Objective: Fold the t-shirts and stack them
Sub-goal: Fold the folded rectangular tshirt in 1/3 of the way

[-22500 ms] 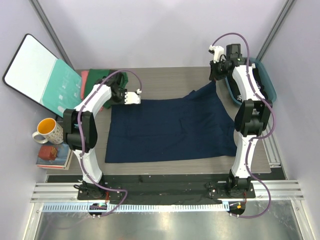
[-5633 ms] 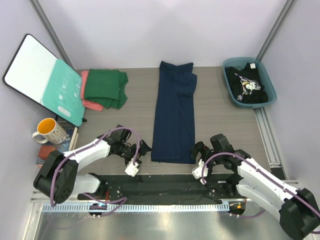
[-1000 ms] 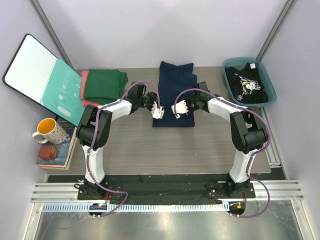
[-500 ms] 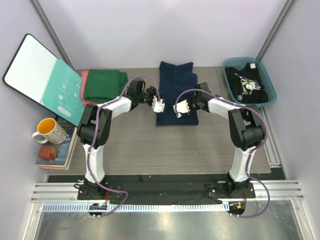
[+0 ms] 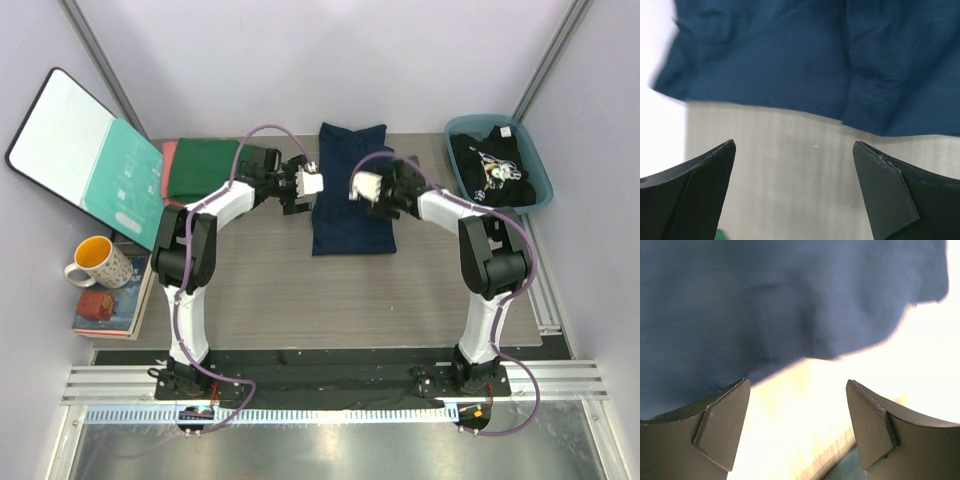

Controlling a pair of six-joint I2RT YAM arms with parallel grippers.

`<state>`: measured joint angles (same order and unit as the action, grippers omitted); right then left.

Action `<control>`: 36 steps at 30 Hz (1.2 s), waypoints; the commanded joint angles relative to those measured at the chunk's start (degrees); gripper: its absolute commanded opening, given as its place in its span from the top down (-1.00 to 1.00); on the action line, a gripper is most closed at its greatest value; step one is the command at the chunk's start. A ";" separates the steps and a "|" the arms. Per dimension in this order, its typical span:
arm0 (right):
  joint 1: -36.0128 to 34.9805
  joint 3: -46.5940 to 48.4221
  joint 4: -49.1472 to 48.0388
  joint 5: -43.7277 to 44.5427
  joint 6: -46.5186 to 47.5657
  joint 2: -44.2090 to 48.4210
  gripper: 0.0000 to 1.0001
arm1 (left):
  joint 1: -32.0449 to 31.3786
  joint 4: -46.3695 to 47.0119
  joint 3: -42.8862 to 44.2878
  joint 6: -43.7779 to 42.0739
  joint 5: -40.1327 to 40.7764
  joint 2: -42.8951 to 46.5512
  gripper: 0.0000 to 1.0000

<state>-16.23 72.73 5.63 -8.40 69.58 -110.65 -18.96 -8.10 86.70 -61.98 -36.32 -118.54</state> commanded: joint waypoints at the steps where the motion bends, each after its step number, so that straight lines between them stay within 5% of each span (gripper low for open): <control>1: 4.44 12.76 3.93 3.32 -28.51 -0.35 -0.66 | 0.50 -6.56 3.47 13.34 -0.42 4.02 -1.00; 5: 7.17 17.18 17.35 -10.61 -37.05 -0.71 -0.60 | 0.77 -16.21 8.22 20.22 -4.54 3.06 -1.00; 12: 8.14 17.89 35.84 -28.57 -29.61 0.17 -0.47 | 2.43 -31.85 18.14 26.47 -13.41 -1.95 -0.57; 21: 8.23 21.56 38.23 -31.41 -29.42 -3.95 -0.40 | 2.44 -41.47 26.41 23.92 -16.68 -11.18 -0.32; 36: 10.95 30.62 38.67 -31.67 -28.80 -11.16 -0.27 | 1.56 -42.44 35.65 27.26 -14.76 -18.04 -0.36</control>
<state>-6.00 99.85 43.94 -38.52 40.38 -121.19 -16.84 -50.33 120.25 -36.38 -50.17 -137.12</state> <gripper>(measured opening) 0.637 0.669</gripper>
